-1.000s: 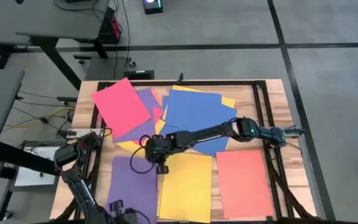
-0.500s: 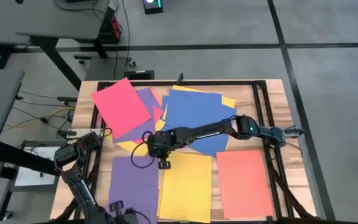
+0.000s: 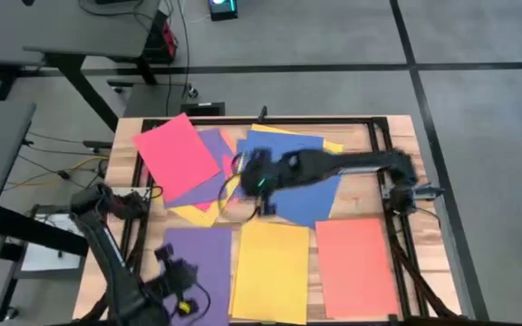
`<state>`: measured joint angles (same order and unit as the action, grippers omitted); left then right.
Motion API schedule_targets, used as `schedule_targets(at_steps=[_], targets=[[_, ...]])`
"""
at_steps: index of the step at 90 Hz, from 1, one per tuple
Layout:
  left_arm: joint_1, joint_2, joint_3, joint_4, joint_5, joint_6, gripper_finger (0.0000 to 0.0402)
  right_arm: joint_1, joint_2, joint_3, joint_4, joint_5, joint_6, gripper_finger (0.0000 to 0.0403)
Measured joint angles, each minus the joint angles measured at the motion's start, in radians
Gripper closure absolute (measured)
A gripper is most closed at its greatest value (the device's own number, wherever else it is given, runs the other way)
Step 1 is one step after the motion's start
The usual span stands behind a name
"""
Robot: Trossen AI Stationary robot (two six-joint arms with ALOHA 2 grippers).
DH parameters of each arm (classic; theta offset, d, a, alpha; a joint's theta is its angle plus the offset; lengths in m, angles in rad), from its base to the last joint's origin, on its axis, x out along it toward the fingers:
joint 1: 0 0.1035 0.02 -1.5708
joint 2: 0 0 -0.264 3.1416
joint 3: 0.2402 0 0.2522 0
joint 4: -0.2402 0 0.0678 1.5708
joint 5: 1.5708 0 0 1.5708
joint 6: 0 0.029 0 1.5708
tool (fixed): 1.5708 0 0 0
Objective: Organize paper
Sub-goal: Adjust the stacked yellow papers
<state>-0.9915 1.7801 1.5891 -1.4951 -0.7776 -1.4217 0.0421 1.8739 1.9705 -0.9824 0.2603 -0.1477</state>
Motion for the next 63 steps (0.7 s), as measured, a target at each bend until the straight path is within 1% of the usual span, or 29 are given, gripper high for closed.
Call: schedule_targets(at_steps=[10,18,29,41,45,52,63], targets=[[0.071,-0.095,-0.13,0.016,-0.015,0.044,0.0402,-0.044,-0.153,-0.175,0.03,0.039,0.057,0.0403],[0.142,-0.189,-0.266,0.116,-0.018,0.127,0.0402,-0.065,-0.285,-0.362,0.119,0.061,0.098,0.0403],[0.256,-0.336,-0.456,0.377,-0.016,0.315,0.0402,-0.066,-0.45,-0.641,0.319,0.066,0.151,0.0403],[0.407,-0.461,-0.638,0.685,0.031,0.559,0.0402,-0.07,-0.563,-0.903,0.527,0.064,0.18,0.0403],[0.458,-0.488,-0.686,0.784,0.065,0.634,0.0402,-0.071,-0.587,-0.973,0.586,0.064,0.182,0.0403],[0.548,-0.516,-0.75,0.915,0.155,0.736,0.04,-0.073,-0.605,-1.068,0.657,0.065,0.186,0.0403],[0.666,-0.515,-0.799,1.054,0.337,0.839,0.0383,-0.071,-0.591,-1.145,0.732,0.055,0.239,0.0403]])
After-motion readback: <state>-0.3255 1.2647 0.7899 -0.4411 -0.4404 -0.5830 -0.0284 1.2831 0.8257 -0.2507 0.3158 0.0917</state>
